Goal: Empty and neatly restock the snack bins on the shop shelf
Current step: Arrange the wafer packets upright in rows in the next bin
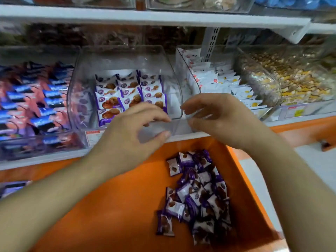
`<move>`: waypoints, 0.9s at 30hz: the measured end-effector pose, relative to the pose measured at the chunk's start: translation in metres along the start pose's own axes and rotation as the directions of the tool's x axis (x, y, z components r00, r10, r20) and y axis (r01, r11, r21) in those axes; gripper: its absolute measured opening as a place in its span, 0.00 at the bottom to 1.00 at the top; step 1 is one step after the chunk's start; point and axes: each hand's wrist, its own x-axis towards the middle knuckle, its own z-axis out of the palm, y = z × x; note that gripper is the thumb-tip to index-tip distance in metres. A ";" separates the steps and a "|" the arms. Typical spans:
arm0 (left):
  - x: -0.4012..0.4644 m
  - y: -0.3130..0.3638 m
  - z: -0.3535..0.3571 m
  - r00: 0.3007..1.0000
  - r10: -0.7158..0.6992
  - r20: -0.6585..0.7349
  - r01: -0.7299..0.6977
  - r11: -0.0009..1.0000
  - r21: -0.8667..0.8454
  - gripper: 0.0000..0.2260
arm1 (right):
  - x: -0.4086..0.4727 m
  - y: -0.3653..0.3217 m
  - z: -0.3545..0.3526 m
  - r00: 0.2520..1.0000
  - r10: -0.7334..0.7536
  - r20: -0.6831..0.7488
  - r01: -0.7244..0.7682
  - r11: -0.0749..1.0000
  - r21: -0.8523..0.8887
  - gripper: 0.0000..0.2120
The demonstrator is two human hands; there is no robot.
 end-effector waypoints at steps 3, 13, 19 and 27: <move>-0.061 -0.055 0.108 0.884 -0.334 0.328 0.349 0.937 0.015 0.23 | -0.012 0.024 0.005 0.965 0.077 0.250 -0.064 0.996 -0.060 0.11; -0.135 -0.115 0.229 0.724 -0.311 0.616 0.374 0.927 0.029 0.27 | -0.046 0.201 0.128 0.771 0.404 0.492 -0.105 0.843 -0.528 0.25; -0.146 -0.109 0.250 0.733 -0.280 0.619 0.239 0.959 0.151 0.28 | -0.044 0.240 0.163 0.761 0.327 0.560 -0.038 0.885 -0.465 0.30; -0.150 -0.111 0.186 0.666 -0.437 0.604 0.508 0.859 0.061 0.20 | -0.035 0.243 0.194 0.799 0.252 0.546 0.167 0.779 -0.604 0.17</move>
